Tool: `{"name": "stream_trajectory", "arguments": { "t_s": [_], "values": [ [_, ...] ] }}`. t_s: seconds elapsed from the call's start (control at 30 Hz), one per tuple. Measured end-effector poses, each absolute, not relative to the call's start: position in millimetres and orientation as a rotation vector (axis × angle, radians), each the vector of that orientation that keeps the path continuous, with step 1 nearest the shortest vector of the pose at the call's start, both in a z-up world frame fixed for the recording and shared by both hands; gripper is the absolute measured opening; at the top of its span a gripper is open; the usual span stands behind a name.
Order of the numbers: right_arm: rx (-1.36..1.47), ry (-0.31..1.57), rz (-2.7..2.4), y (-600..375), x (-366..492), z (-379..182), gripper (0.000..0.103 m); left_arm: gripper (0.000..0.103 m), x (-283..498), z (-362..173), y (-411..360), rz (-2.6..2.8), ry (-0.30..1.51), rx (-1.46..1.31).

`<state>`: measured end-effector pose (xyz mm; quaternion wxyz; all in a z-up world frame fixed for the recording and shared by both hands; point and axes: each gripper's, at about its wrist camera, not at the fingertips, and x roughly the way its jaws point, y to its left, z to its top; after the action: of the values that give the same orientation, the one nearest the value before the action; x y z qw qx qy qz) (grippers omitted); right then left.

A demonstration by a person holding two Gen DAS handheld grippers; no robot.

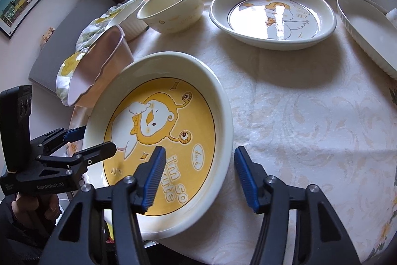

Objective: Organize plates and bowls

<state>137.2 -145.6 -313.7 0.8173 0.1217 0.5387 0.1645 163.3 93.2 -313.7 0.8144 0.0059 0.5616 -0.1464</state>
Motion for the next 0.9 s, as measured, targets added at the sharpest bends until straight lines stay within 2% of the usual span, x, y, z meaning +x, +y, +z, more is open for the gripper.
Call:
{"name": "stream_trajectory", "arguments": {
  "t_s": [0.23,0.43,0.47,0.5,0.53,0.57,0.7,0.9],
  "values": [
    [0.26,1.112,0.349,-162.8,124.6,-283.0,0.053,0.076,144.7,-286.7,90.9,-0.256,1.176,0.034],
    [0.234,1.02,0.343,-193.9,107.4,-234.7,0.054,0.076,117.8,-224.4,71.5,-0.224,1.051,0.022],
    [0.224,0.994,0.326,-200.6,101.8,-225.0,0.067,0.077,113.8,-211.4,67.6,-0.223,1.017,0.017],
    [0.223,0.964,0.311,-208.2,95.4,-215.2,0.092,0.082,109.3,-198.1,61.4,-0.218,0.976,0.016],
    [0.226,0.934,0.303,-215.2,89.4,-207.1,0.101,0.098,105.2,-184.6,52.9,-0.206,0.93,0.023],
    [0.227,0.891,0.296,-224.4,82.5,-197.1,0.103,0.103,102.7,-174.4,44.3,-0.196,0.89,0.033],
    [0.149,0.784,0.243,-254.1,60.9,-166.8,0.103,0.103,107.8,-148.3,3.1,-0.265,0.83,0.079],
    [0.077,0.789,0.076,-303.5,57.5,-142.2,0.103,0.103,141.3,-116.3,-71.7,-0.462,0.8,0.135]
  ]
}}
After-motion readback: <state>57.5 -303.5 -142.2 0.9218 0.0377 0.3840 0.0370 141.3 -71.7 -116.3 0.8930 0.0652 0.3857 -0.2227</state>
